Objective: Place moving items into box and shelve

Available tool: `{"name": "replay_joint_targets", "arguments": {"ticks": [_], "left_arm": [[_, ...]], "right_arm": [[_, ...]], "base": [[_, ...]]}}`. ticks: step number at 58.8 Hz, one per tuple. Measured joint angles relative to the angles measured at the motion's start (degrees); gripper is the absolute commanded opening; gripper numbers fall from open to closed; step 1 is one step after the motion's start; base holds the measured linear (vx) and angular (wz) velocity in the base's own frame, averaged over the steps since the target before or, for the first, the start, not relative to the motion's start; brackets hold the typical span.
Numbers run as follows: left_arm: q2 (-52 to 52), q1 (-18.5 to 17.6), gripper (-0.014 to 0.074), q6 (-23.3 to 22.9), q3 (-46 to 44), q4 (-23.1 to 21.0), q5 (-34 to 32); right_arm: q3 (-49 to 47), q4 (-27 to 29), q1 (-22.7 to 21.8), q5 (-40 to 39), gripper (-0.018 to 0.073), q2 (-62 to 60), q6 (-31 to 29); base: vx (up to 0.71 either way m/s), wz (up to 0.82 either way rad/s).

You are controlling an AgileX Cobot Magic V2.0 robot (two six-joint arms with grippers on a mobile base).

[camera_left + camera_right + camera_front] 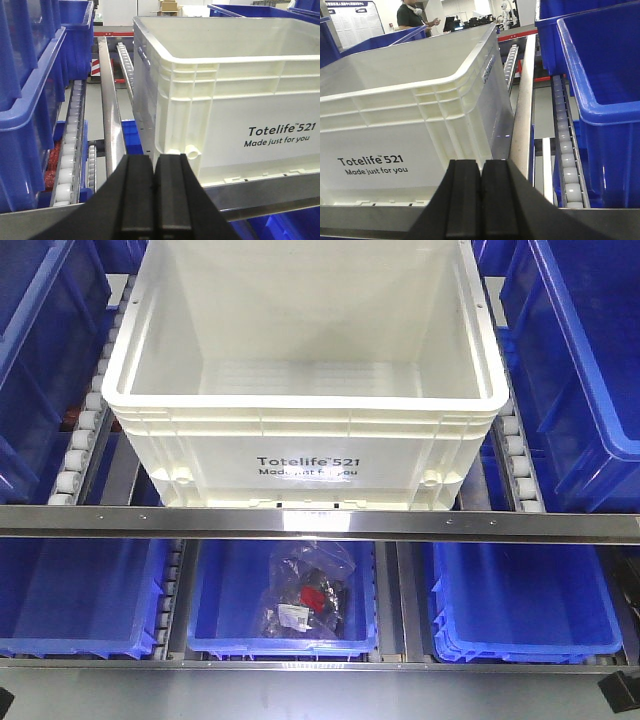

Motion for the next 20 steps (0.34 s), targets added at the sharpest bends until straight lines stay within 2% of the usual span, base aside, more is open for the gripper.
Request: {"name": "replay_joint_targets", "arguments": {"ticks": [20], "left_arm": [[0.0,0.0,-0.0022,0.0,0.0,0.0,0.0]], "right_arm": [[0.0,0.0,0.0,0.0,-0.0015,0.0,0.0]], "base": [[0.0,0.0]]}}
